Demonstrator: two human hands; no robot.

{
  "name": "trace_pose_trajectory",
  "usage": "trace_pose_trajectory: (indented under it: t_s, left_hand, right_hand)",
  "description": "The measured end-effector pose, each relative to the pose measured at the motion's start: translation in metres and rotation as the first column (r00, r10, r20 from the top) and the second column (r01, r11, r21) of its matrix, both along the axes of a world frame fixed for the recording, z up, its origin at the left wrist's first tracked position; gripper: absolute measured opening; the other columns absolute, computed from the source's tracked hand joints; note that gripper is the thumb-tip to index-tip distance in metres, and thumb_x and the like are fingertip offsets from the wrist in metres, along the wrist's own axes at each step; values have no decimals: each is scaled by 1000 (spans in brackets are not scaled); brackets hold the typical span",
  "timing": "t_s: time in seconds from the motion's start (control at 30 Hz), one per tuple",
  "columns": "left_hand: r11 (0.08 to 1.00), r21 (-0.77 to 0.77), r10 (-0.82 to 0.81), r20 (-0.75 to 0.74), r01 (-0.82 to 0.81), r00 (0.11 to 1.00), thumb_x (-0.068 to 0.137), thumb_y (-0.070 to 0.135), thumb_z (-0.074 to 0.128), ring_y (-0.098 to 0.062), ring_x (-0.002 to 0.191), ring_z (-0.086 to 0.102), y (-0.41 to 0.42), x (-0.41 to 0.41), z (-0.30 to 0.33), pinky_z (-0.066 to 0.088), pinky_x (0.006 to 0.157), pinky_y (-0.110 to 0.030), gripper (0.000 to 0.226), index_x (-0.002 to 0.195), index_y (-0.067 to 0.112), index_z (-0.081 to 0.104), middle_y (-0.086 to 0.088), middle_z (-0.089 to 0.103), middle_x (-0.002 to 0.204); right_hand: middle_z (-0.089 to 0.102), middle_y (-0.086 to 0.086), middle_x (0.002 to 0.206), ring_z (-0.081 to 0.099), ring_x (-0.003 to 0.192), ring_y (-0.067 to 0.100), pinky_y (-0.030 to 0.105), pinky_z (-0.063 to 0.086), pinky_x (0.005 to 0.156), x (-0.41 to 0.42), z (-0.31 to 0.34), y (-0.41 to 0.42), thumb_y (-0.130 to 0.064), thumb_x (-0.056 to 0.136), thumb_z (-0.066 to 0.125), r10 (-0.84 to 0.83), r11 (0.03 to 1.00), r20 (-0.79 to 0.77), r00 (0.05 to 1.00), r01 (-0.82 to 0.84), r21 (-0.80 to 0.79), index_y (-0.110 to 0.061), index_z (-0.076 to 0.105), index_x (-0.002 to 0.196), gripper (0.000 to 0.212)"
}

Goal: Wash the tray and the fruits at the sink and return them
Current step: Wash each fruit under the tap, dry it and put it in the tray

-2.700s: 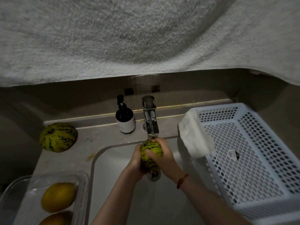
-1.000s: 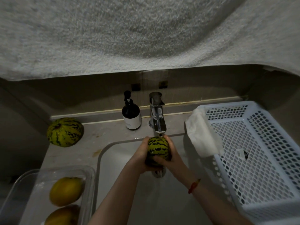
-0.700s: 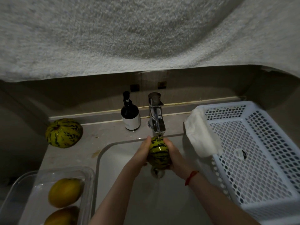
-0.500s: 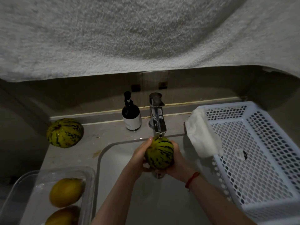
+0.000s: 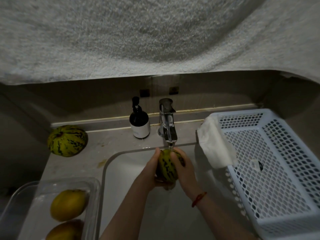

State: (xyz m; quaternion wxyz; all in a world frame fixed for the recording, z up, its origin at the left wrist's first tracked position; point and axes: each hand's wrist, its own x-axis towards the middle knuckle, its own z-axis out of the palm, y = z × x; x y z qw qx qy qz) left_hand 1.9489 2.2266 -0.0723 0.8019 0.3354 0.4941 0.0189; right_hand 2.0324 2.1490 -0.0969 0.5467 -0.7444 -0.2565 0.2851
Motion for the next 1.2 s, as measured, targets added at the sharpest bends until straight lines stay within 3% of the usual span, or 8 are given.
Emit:
trace_pose_trajectory:
  t_s: [0.13,0.23,0.37,0.53,0.67,0.83,1.0,1.2]
  left_hand:
    - [942,310,-153,43,132,987,79,69,40,-16,96,63,-1,-5,-2,54,70,-30,60,120,28,56,1,65,107]
    - [960,279,-30,195,-26,980,70,59,54,-21,104,63,-5,-6,-3,52,78,-42,57,118,28,57,-2,66,114]
    - [960,228,86,310,-162,947,73,32,67,-33,108,61,-5,-6,-4,53,80,-59,58,129,22,51,-14,61,121]
    - [962,-7,267,197,-271,943,87,37,60,-34,95,66,-14,11,3,56,62,-45,42,118,10,61,-21,65,111]
    - [954,-217,234,96,-209,968,88,52,41,-37,99,59,-10,14,4,47,87,-40,62,119,3,60,-25,61,110]
    - [985,-138,98,-41,-103,994,93,56,33,-35,84,57,0,9,9,47,71,-40,57,96,6,61,-20,60,93]
    - [997,62,-40,-54,43,998,98,52,28,-21,78,57,-1,6,14,51,54,-28,46,101,17,57,-11,60,88]
    - [984,171,16,219,-55,976,86,38,60,-31,102,63,-4,-2,1,55,79,-53,32,115,25,57,-12,62,114]
  right_hand:
    - [64,15,90,61,90,30,32,49,75,11,5,15,-23,96,41,-155,974,-235,960,108,-198,-4,65,94,31]
    - [64,20,87,63,84,34,42,54,72,12,18,20,-30,92,35,-218,968,-618,756,85,-237,0,67,95,44]
    - [66,22,95,61,93,38,50,52,74,14,25,23,-33,92,34,-168,982,-760,628,37,-186,-6,69,94,44]
    - [60,9,83,60,86,27,33,48,73,9,16,23,-26,98,40,-159,983,-245,956,131,-128,-8,61,91,29]
    - [63,2,102,60,94,17,35,50,84,11,14,6,-45,90,40,264,958,139,955,-243,-150,-20,57,112,37]
    - [61,0,109,59,101,9,19,48,84,18,8,-2,-28,92,56,284,959,-37,958,-284,24,-23,53,120,29]
    - [69,0,92,64,88,12,22,51,75,13,3,8,-15,92,49,-122,989,-322,939,140,36,-21,70,89,22]
    - [65,2,75,61,72,16,24,47,58,12,6,17,-14,90,48,-285,956,-385,878,290,-45,-20,68,73,27]
